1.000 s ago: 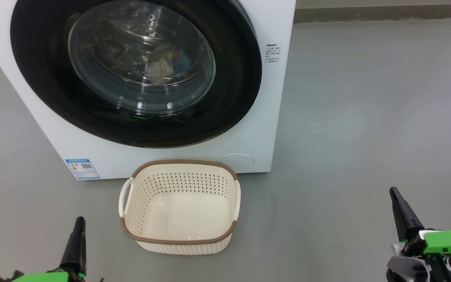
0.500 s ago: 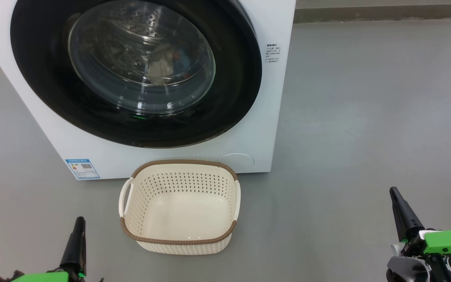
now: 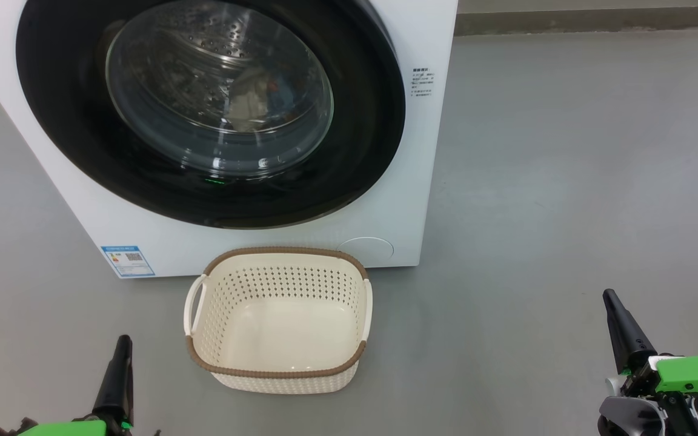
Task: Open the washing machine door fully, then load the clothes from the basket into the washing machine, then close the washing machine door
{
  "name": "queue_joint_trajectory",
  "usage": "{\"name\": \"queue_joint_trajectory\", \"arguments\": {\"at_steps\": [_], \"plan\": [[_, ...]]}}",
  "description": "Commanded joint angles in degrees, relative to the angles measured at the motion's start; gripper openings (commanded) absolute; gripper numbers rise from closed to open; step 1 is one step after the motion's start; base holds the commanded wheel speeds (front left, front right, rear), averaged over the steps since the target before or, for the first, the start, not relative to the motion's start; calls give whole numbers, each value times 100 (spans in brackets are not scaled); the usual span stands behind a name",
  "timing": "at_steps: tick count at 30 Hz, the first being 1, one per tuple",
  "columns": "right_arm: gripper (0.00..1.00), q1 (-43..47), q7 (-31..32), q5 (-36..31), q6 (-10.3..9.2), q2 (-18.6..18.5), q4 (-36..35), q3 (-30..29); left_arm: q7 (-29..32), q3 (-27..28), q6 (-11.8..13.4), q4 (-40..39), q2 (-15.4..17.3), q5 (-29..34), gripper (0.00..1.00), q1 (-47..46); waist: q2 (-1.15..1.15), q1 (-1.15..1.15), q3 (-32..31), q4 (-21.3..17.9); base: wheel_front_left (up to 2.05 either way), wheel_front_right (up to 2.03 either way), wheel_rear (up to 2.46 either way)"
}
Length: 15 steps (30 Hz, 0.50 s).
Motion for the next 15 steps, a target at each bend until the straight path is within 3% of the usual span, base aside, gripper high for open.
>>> {"name": "queue_joint_trajectory", "arguments": {"at_steps": [1,15], "plan": [[0,-231,29,7,18,-56,-140,104,41,184,3,-177,51,-44,0,-204,0,0,0,0,0,0,0],[0,-231,30,6,18,-55,-140,103,41,183,3,-177,51,-44,0,-204,0,0,0,0,0,0,0]]}}
